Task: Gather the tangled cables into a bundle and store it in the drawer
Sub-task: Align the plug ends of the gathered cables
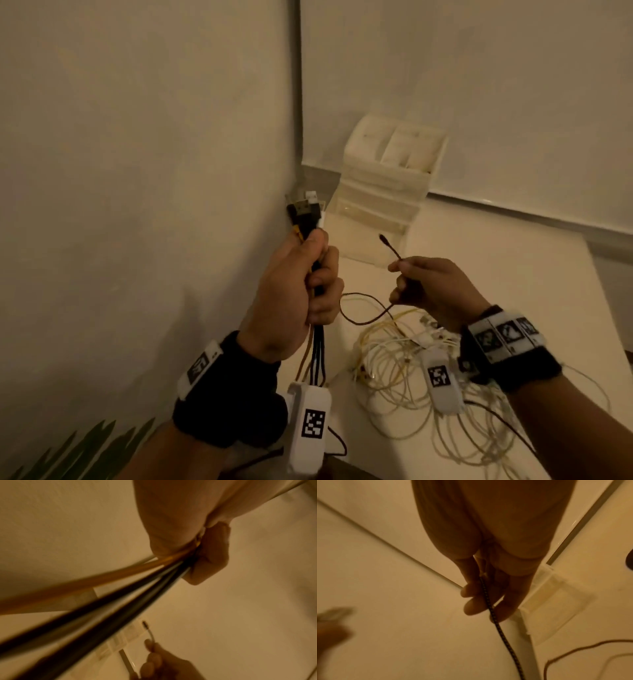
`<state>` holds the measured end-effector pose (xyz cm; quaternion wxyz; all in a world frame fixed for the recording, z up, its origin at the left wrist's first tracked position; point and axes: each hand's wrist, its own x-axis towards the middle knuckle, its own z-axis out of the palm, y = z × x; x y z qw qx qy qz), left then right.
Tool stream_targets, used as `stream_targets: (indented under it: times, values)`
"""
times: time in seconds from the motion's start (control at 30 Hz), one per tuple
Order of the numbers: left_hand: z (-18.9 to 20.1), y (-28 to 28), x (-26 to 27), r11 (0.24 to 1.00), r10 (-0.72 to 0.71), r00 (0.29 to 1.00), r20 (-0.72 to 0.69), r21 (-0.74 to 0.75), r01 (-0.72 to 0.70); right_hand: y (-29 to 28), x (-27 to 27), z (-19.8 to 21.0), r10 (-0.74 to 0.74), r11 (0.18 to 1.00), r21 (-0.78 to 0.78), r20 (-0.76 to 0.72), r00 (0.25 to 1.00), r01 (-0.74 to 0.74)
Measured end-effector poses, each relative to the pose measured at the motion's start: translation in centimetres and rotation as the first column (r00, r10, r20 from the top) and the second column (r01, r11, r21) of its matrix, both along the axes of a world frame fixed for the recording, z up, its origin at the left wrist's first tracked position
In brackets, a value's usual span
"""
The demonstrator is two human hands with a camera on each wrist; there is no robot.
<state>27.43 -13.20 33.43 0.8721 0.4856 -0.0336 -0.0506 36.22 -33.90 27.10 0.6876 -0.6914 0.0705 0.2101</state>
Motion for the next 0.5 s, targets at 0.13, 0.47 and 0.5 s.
stream_targets:
  times: [0.13,0.47,0.5]
  values:
    - [-0.3,-3.6,1.2,0.995,-0.050,0.999,0.016,0.084,0.049,-1.3,-6.8,3.0,-0.048,0.959,0.280,0.030,0.998,0.037]
    - [-0.5,-13.0,0.1,0.942,-0.209,0.969,0.130,0.294,0.163,-4.6,-13.8,6.3,-0.192,0.976,0.005,0.501,0.844,0.220]
    - [-0.4,-13.7,-0.3,0.934,-0.202,0.970,0.134,0.323,0.150,-5.0,-13.9,6.4,-0.169,0.968,-0.066,0.538,0.826,0.242]
